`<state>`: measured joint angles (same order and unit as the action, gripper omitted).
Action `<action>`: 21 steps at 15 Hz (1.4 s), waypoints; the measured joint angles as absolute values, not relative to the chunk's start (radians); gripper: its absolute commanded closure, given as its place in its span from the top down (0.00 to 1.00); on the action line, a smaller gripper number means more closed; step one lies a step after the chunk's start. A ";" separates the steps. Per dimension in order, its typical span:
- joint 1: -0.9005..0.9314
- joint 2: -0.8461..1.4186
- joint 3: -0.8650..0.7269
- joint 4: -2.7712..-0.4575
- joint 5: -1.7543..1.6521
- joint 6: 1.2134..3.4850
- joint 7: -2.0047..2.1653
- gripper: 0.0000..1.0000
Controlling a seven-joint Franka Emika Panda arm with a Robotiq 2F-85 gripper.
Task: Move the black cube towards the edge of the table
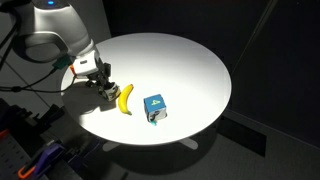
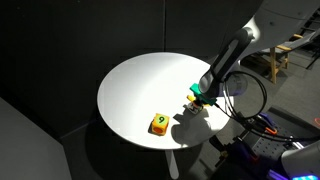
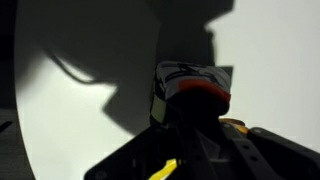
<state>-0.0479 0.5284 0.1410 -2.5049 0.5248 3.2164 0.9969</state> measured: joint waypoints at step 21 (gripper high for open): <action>-0.008 0.470 0.180 -2.536 0.466 3.177 0.860 1.00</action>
